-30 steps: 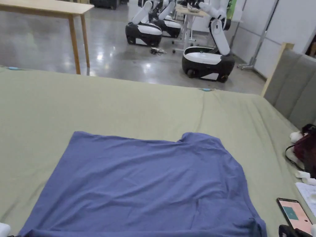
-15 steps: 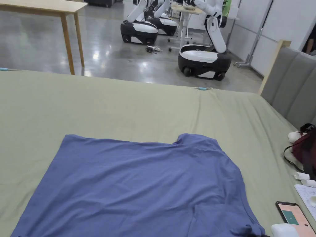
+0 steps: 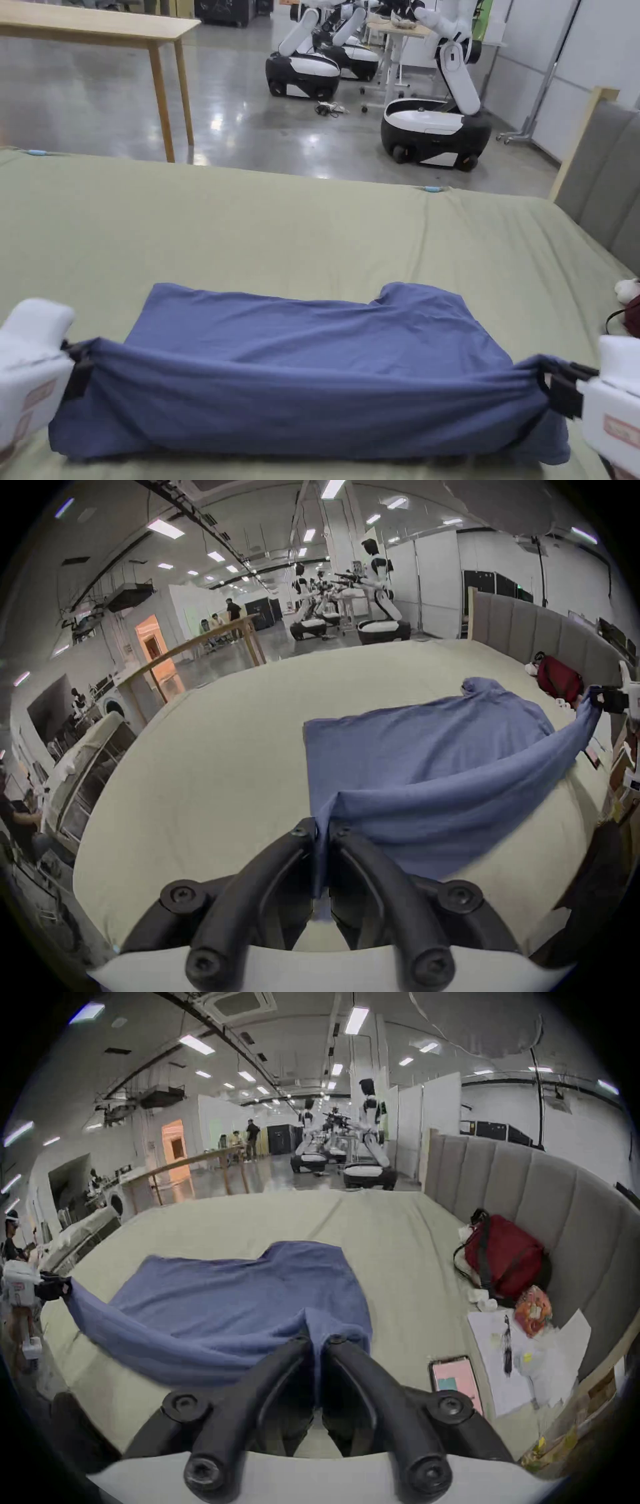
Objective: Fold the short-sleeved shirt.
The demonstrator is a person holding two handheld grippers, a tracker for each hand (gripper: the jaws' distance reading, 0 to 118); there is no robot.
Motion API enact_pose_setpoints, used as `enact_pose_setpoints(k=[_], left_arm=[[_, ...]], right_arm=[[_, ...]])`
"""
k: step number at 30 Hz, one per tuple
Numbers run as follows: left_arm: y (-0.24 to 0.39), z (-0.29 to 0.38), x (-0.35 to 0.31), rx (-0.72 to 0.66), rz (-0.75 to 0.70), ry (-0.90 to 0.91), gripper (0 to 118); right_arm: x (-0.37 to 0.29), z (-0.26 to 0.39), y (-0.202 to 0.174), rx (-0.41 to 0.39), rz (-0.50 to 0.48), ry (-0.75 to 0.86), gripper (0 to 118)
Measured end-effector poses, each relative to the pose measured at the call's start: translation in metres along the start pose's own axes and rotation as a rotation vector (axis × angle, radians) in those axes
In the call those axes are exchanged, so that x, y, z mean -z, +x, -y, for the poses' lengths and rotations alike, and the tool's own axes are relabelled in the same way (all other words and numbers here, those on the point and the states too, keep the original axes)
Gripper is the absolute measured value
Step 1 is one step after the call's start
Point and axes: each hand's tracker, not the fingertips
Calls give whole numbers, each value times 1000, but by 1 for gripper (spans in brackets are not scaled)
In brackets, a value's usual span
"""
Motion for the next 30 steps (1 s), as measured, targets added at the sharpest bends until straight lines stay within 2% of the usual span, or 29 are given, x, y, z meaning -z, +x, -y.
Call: enact_pose_setpoints(k=[2, 5, 8, 9, 10, 11, 12, 13, 16, 20, 23, 25, 26, 27, 28, 29, 30], left_arm=[[0, -20, 33, -47, 24, -55, 6], [1, -28, 80, -107, 29, -142, 6], [12, -22, 107, -66, 25, -203, 6], [7, -17, 118, -61, 23, -201, 7], [9, -15, 117, -59, 17, -193, 18], [11, -13, 110, -59, 3, -152, 50], [10, -11, 101, -64, -11, -109, 99], [10, -9, 90, -65, -2, -77, 110], [15, 9, 33, -20, -16, 88, 107], [37, 52, -44, 131, -87, 233, 107], [39, 85, -72, 144, -71, 202, 107], [37, 104, -83, 113, -27, 131, 101], [34, 113, -86, 94, -15, 121, 88], [32, 119, -87, 82, -19, 108, 55], [28, 124, -84, 70, -29, 83, 25], [23, 126, -81, 63, -31, 77, 12], [18, 129, -78, 45, -23, 71, 12]], right_arm=[[39, -10, 1, 17, 22, -56, 6], [90, -9, -5, -8, 61, -131, 6], [120, 0, -7, 12, 67, -197, 6], [124, 3, -7, 25, 60, -200, 14], [123, 4, -7, 29, 61, -197, 29], [118, 9, -7, 25, 70, -190, 49], [109, 10, -8, -2, 74, -166, 68], [95, 11, -8, -39, 61, -110, 69], [33, 23, -9, -90, 6, 54, 69], [-44, 51, -11, -89, -45, 191, 69], [-79, 73, -18, -122, -4, 197, 69], [-95, 87, -16, -85, -49, 169, 64], [-101, 94, -17, -78, -54, 169, 45], [-102, 98, -21, -92, -20, 166, 3], [-106, 105, -24, -114, 42, 164, 3], [-107, 108, -22, -120, 21, 161, 3], [-108, 109, -20, -104, -6, 146, 3]])
